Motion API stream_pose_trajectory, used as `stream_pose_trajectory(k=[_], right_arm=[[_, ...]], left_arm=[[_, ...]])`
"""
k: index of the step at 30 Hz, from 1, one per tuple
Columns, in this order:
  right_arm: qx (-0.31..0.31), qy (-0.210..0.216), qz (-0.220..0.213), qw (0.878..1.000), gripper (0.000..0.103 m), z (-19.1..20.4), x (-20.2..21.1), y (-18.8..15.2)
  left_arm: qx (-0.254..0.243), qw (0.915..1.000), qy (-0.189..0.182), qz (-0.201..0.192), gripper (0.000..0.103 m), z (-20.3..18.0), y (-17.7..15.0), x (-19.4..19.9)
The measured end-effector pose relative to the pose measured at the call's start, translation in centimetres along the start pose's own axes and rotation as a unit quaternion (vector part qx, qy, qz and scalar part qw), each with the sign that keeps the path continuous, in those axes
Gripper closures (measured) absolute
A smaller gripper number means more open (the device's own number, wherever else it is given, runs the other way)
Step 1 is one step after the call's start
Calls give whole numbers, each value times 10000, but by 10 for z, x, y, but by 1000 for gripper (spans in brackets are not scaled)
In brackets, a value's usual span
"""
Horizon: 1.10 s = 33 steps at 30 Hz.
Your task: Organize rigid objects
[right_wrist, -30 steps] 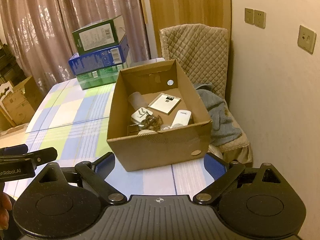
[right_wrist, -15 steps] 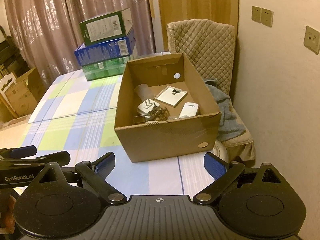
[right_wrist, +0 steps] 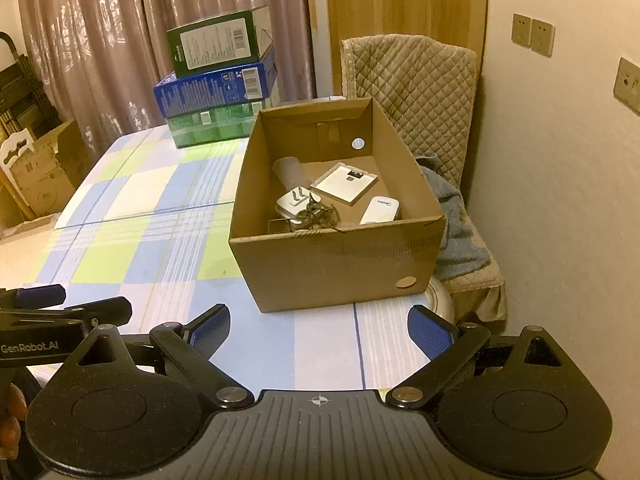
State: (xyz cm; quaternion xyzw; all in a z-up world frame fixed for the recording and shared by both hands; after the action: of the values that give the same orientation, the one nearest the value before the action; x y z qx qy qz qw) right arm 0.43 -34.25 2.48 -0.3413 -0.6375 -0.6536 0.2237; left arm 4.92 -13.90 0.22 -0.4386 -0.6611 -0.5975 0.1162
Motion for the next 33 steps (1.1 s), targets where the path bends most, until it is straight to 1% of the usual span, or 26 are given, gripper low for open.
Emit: stream_pose_trajectory(k=[17, 33], right_arm=[[15, 49, 6, 10000, 10, 2, -1, 0], [-3, 58, 13, 10000, 10, 2, -2, 1]], left_arm=[[73, 10000, 6, 50, 1, 1, -1, 0], [43, 10000, 4, 57, 1, -2, -1, 1]])
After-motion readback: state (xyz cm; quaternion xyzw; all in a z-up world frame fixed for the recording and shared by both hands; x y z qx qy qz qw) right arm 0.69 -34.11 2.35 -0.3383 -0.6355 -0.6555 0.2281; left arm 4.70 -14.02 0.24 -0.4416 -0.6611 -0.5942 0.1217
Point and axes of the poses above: each gripper's, at about its wrist camera, not at the fingertips, and x roughly against the way its jaws point, z to its left, y to its top, the point moved 3 cm from there along -x, roughly the way its jaws point, and after that the axes turned 11 degrees about -y, right-handed, at the moved point
